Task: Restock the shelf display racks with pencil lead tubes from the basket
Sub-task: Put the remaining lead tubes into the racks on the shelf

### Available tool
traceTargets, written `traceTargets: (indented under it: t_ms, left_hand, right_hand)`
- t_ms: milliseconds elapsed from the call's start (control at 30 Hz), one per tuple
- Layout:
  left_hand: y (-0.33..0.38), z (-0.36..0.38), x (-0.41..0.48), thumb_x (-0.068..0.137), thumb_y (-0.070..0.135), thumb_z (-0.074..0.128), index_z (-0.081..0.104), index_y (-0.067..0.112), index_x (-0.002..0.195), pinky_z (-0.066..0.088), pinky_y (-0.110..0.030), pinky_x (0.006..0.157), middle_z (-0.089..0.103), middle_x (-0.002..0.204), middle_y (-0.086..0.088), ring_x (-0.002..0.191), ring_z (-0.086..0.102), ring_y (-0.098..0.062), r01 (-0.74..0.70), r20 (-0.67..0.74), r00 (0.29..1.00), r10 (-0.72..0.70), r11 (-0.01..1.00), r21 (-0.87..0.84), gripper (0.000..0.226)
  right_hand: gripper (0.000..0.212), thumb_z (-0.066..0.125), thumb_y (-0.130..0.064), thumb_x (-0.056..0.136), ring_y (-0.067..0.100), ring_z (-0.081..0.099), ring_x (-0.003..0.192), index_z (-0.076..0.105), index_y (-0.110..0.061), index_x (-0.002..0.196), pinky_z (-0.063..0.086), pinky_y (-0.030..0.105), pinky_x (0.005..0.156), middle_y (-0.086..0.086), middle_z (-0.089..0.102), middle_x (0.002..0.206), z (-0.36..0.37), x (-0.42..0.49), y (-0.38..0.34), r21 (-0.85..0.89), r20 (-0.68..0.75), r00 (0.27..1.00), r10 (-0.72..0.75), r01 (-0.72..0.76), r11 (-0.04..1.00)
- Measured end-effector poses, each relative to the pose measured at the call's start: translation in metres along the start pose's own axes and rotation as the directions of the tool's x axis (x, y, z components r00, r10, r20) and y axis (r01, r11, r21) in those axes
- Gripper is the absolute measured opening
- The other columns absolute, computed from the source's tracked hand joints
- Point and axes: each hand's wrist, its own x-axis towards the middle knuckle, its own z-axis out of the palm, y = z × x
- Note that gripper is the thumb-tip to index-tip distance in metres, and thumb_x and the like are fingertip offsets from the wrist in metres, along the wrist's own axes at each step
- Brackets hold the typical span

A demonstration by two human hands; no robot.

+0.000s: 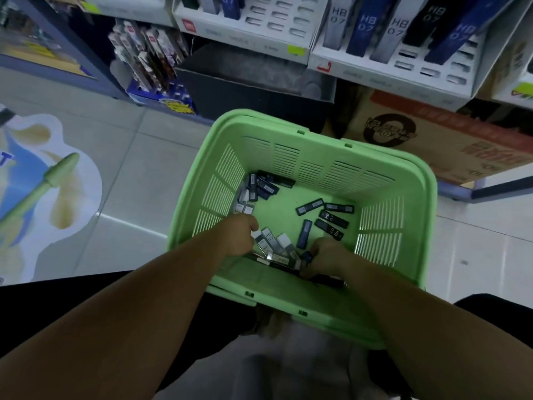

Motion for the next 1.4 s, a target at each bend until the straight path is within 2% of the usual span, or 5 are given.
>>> traceTargets:
  t_ms: [267,567,767,1100,1400]
  left_hand:
    - [-0.003,-0.002,-0.011,0.1,0.014,0.062,0.056,0.013,0.143,0.046,-0.034,0.109,0.057,0.146,-0.01,0.129,0.057,-0.027,-0.001,-0.009,1.0,0.001,1.0,-0.007,0.044]
    - [0.016,0.01,-0.024,0.099,0.014,0.065,0.062,0.017,0.136,0.054,-0.035,0.1,0.064,0.135,-0.009,0.114,0.064,-0.024,-0.028,0.025,0.999,0.03,0.996,-0.083,0.037]
    - [0.011,0.006,-0.022,0.099,0.014,0.064,0.062,0.015,0.136,0.053,-0.033,0.099,0.064,0.132,-0.01,0.114,0.064,-0.025,-0.015,0.011,1.0,0.016,0.997,-0.078,0.037]
    - [0.019,0.018,0.016,0.087,0.015,0.073,0.057,0.026,0.14,0.055,-0.041,0.098,0.062,0.135,-0.002,0.116,0.062,-0.023,-0.152,0.057,0.988,0.142,0.961,0.231,0.056]
    - [0.036,0.025,0.047,0.077,0.031,0.087,0.049,0.036,0.148,0.036,-0.038,0.105,0.041,0.145,0.005,0.128,0.038,-0.022,-0.562,0.348,0.819,0.457,0.515,0.647,0.081]
  right_hand:
    - [0.07,0.081,-0.046,0.084,0.023,0.058,0.113,0.057,-0.014,0.141,0.048,0.034,0.098,0.006,0.057,0.137,0.002,-0.013,0.002,-0.103,0.177,0.984,-0.026,0.045,0.994]
    - [0.05,0.078,-0.039,0.086,0.022,0.064,0.105,0.06,-0.016,0.127,0.056,0.039,0.096,0.006,0.063,0.122,0.001,-0.025,0.001,-0.11,0.2,0.978,-0.057,0.08,0.991]
    - [0.045,0.081,-0.018,0.081,0.029,0.07,0.096,0.058,-0.002,0.116,0.063,0.045,0.081,0.018,0.064,0.111,-0.008,-0.027,-0.002,0.185,0.124,0.992,-0.015,-0.009,0.983]
    - [0.052,0.088,-0.01,0.078,0.026,0.068,0.065,0.057,0.0,0.119,0.055,0.032,0.056,0.018,0.069,0.088,-0.039,-0.052,-0.013,0.808,-0.012,1.0,0.028,-0.007,0.589]
    - [0.013,0.068,-0.014,0.094,0.018,0.06,0.058,0.063,-0.008,0.084,0.052,0.033,0.066,0.006,0.064,0.068,-0.033,-0.081,-0.003,0.967,0.155,0.988,-0.028,-0.146,0.208]
